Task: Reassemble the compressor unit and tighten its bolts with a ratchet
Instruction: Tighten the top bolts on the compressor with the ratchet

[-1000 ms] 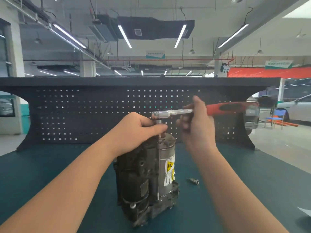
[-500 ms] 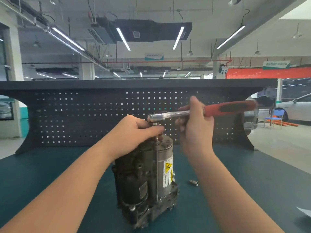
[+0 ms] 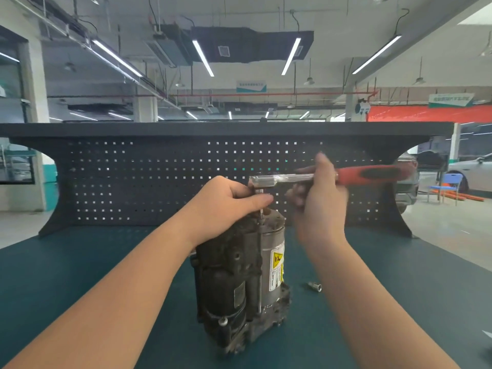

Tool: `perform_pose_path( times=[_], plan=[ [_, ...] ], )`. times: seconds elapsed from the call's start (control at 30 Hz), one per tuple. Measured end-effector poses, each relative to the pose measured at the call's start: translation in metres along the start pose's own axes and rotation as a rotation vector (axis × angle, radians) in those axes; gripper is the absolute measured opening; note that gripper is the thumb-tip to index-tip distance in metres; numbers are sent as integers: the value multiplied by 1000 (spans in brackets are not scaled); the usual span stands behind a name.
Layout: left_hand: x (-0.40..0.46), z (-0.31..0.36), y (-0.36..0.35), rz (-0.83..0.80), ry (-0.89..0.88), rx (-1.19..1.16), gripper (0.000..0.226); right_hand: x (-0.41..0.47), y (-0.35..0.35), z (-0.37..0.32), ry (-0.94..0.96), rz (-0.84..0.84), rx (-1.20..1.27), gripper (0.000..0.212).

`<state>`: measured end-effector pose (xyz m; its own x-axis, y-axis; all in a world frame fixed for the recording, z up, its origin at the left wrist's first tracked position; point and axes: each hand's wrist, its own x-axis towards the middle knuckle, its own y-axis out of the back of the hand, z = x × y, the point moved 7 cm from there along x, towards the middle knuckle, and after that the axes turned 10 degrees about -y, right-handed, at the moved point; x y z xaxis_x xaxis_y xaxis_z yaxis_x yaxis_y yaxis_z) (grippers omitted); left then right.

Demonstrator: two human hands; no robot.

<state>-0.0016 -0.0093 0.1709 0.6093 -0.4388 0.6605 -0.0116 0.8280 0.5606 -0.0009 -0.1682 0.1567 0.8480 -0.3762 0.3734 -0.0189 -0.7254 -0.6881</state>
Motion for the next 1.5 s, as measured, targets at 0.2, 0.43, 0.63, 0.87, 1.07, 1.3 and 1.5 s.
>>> perform_pose_path(
  times=[0.2,0.43,0.63,0.87,1.07,1.3,1.5],
  plan=[
    [2,4,-4,-13,-35,1,44,-29,-19,-32,623,-80,-378,29],
    [1,-1,-2,-45,-2,36,18,-17,-13,-33,490,-80,-294,32],
    [1,1,-1,-20,-14,15,29,-8,-6,-13,248,-42,-141,39],
    [2,9,-5,-14,-52,4,23,-39,-21,-32,812,-5,-546,29],
    [3,4,-4,-29,-17,38,28,11,-2,19,-228,-34,143,31],
    [3,10,-10,-53,-93,40,38,-79,-43,-36,1278,-37,-836,42],
    [2,-2,-2,-42,-10,15,13,5,-4,15,-169,-48,77,53]
  ],
)
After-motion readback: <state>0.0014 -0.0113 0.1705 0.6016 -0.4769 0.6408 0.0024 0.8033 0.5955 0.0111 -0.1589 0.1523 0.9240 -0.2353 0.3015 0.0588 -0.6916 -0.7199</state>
